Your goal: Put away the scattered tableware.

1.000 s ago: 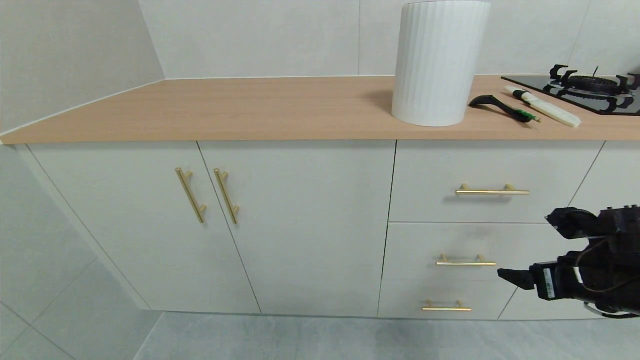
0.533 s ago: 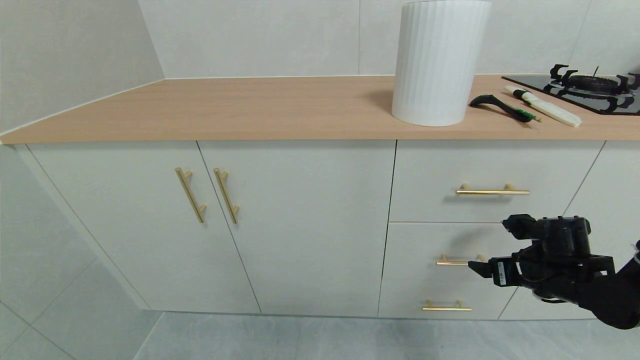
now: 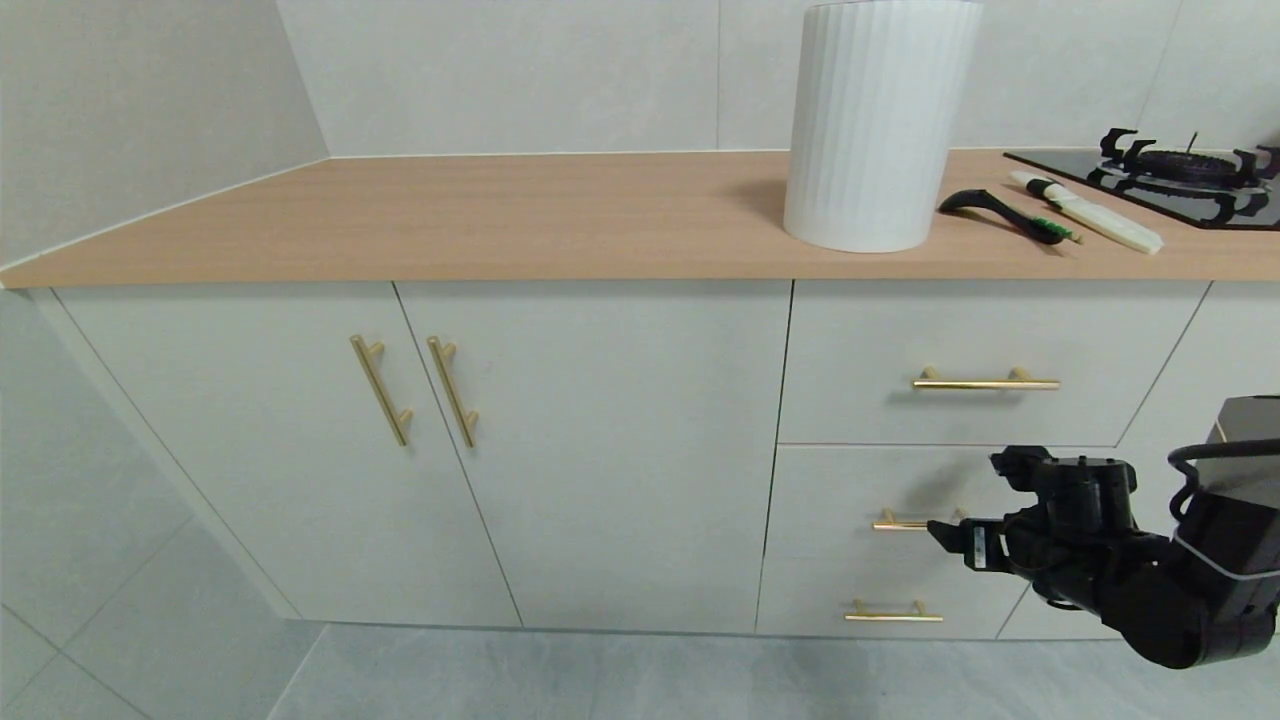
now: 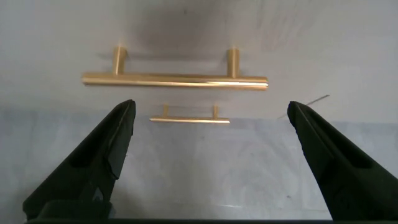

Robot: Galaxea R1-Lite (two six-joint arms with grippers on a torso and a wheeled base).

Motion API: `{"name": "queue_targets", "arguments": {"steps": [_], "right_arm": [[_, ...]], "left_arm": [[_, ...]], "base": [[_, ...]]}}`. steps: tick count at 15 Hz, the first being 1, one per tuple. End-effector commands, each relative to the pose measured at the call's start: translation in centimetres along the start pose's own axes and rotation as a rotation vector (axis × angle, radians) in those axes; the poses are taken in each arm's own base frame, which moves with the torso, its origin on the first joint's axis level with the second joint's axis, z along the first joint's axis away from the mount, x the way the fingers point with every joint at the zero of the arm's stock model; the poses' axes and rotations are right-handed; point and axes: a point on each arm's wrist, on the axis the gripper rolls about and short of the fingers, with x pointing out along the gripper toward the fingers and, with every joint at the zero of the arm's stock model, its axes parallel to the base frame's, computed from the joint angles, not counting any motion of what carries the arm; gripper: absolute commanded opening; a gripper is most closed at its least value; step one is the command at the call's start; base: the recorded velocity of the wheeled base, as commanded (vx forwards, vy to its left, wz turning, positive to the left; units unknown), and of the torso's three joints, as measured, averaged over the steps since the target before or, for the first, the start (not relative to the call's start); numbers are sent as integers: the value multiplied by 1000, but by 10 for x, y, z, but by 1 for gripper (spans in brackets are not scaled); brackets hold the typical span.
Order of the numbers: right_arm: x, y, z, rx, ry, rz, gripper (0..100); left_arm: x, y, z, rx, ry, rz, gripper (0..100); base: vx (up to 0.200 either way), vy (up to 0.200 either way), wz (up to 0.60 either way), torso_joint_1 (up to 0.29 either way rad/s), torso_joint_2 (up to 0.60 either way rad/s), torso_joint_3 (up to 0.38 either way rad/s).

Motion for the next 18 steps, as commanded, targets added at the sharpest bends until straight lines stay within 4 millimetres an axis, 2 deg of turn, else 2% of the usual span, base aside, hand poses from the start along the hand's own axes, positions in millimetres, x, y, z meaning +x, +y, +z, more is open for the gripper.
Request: {"name": "queue_targets", "arguments": {"steps": [1,11,18], "right_arm": [[5,3,-3,8,0,3,100],[47,3,-9,51,-20,-44,100],[51,1,-20,49,18,-50,100]], "left_arm": [[0,0,0,0,0,1,100],[0,0,0,0,0,1,100],[0,0,0,0,0,1,100]], "base": [[0,0,0,0,0,0],[0,0,0,0,0,0],[0,0,0,0,0,0]]}}
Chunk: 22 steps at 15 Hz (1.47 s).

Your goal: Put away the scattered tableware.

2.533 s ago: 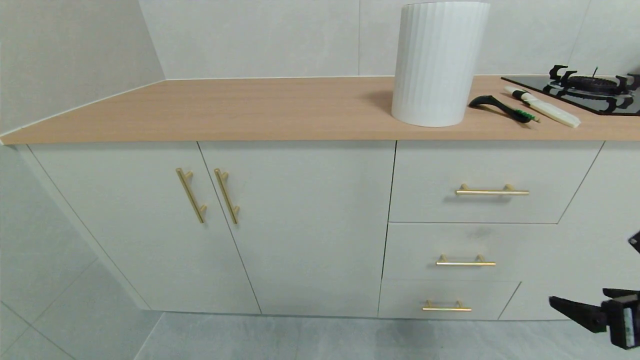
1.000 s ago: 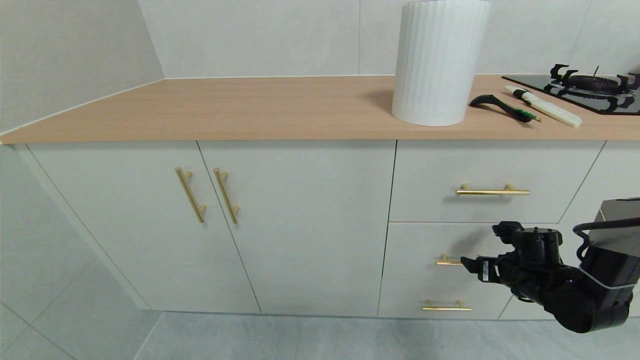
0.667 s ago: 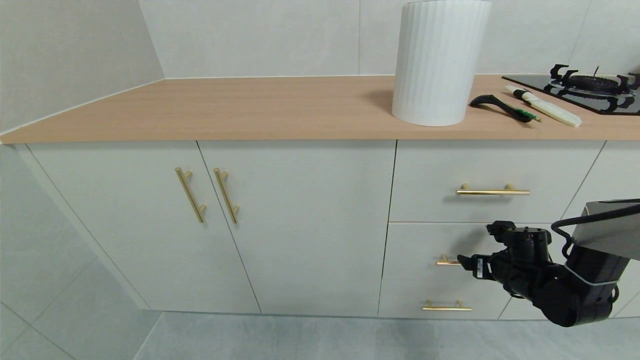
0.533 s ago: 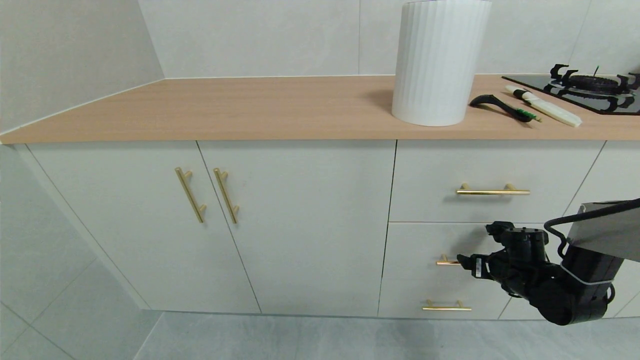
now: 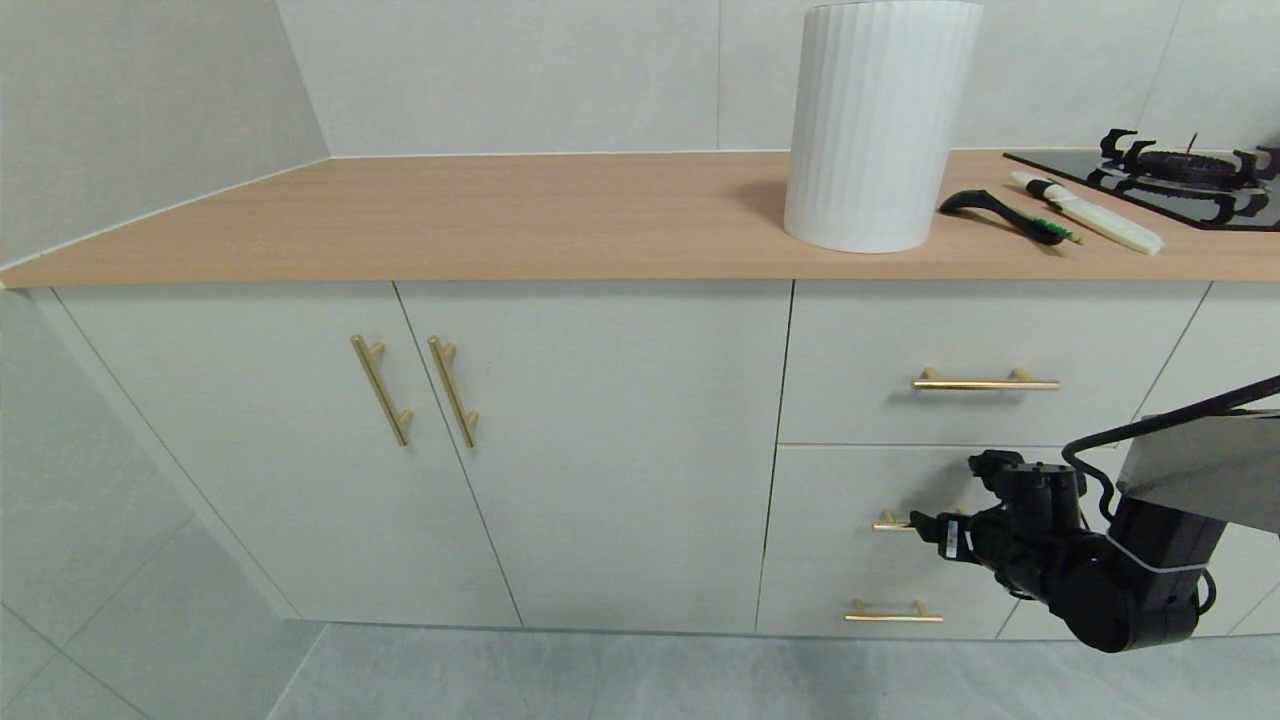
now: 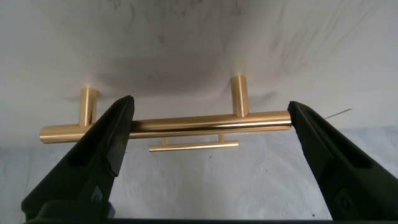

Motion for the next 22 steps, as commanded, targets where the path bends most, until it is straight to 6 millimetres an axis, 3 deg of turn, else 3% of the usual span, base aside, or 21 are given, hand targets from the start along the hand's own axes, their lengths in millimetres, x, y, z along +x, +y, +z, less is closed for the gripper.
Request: {"name": "queue_targets", "arguments": {"steps": [1,10,12,14,19,20,21,22], "right_arm": [[2,-1,-5,-7,22,-3,100],[2,-1,-10,-11,38,-7,100],[-6,-2,-9,-13,44,-6,100],[-29,-4,2,-28,75,-7,100],[-127,0,60,-56,141,56,100],[-147,4,67,-71,142,74,100],[-149,3,68,-72,141,74,100],[-174,11,77,-110,93,115,100]], "left_arm": [[0,0,0,0,0,1,100],[0,0,0,0,0,1,100],[0,0,0,0,0,1,100],[0,0,0,0,0,1,100],[0,0,0,0,0,1,100],[0,0,0,0,0,1,100],[0,0,0,0,0,1,100],[0,0,0,0,0,1,100]], "base": [[0,0,0,0,0,0],[0,0,0,0,0,0],[0,0,0,0,0,0],[0,0,0,0,0,0],[0,0,0,0,0,0],[0,0,0,0,0,0],[0,0,0,0,0,0],[0,0,0,0,0,0]]}}
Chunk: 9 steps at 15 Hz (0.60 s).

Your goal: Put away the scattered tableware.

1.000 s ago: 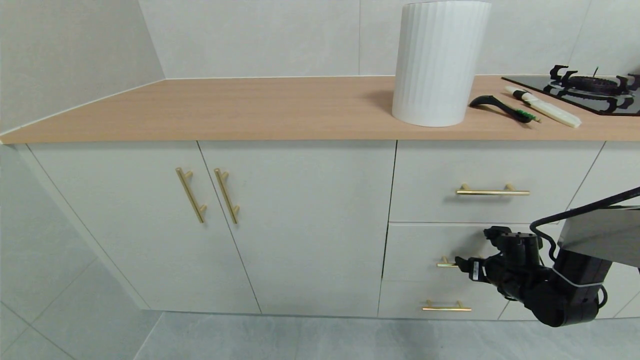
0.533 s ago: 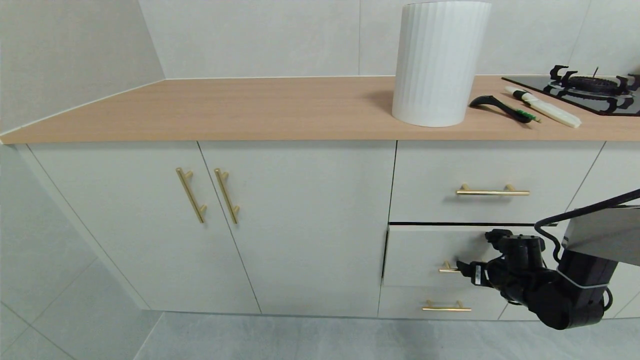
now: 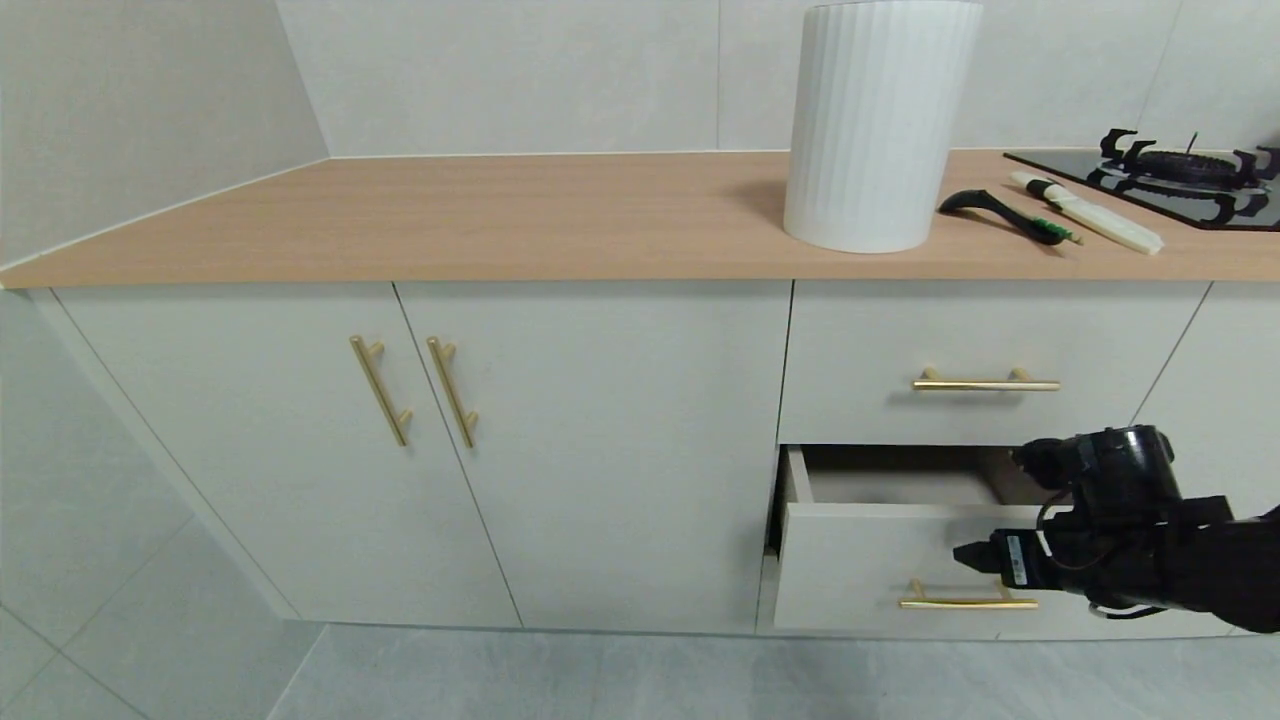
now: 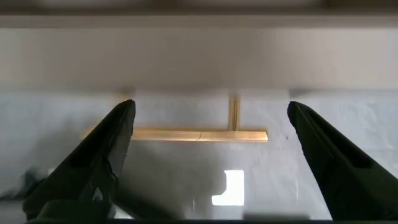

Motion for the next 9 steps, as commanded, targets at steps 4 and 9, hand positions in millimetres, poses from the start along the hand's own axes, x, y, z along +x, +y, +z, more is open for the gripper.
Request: {"name": "queue_targets", "arguments": {"steps": [4,9], "right_arm": [[-66,21,19,-54,-170,97,100],[-36,24,13,-51,-183,87,100]], "left_arm": [[0,0,0,0,0,1,100],[0,0,0,0,0,1,100]], "base": [[0,0,0,0,0,0],[0,0,0,0,0,0]]}}
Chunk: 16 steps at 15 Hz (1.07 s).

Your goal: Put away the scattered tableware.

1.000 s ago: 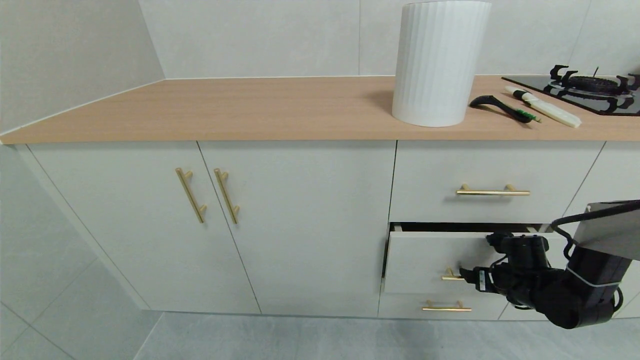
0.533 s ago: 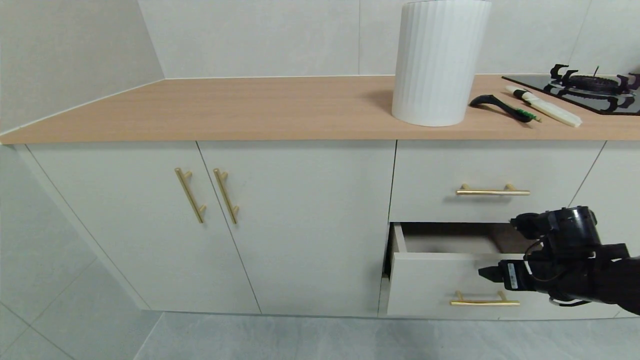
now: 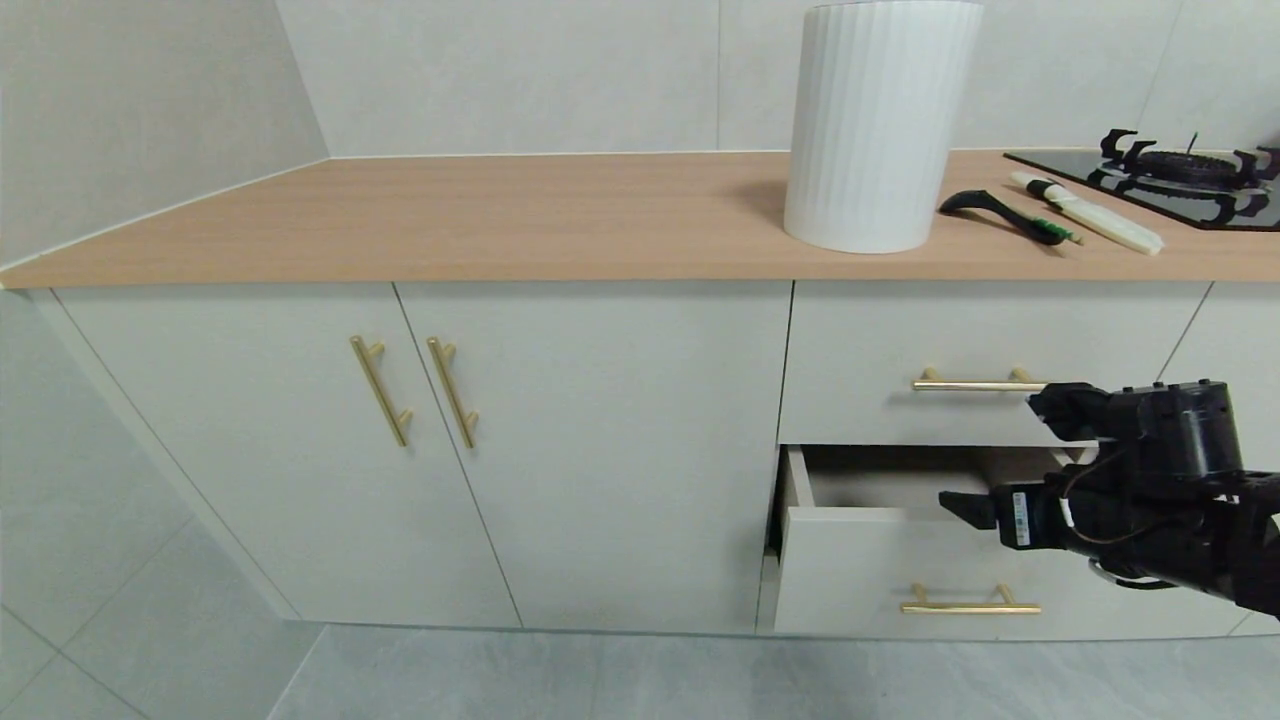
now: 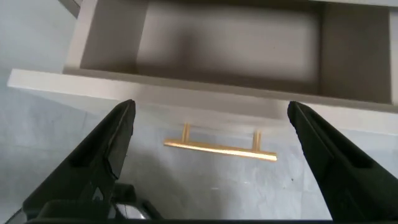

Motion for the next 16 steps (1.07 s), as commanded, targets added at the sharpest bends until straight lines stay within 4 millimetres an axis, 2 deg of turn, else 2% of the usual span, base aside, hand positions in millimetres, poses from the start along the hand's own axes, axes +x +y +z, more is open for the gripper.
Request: {"name": "queue_targets", "arguments": {"steps": [1,5,7,11,16], "right_arm": [[17,0,-15,-5,48,-8,100],[62,0,-38,-6,27,-117,100],[71,-1,-46,-3,-18,-128,100],[65,-1,-44,-6,-7,-123,100],[38,-1,-31,-10,27,-91,100]], "left_arm": [[0,0,0,0,1,1,100],[0,0,0,0,1,1,100],[0,0,0,0,1,1,100],[0,0,0,0,1,1,100],[0,0,0,0,1,1,100]], "base": [[0,0,0,0,0,0],[0,0,0,0,0,0],[0,0,0,0,0,0],[0,0,0,0,0,0],[0,0,0,0,0,0]]}}
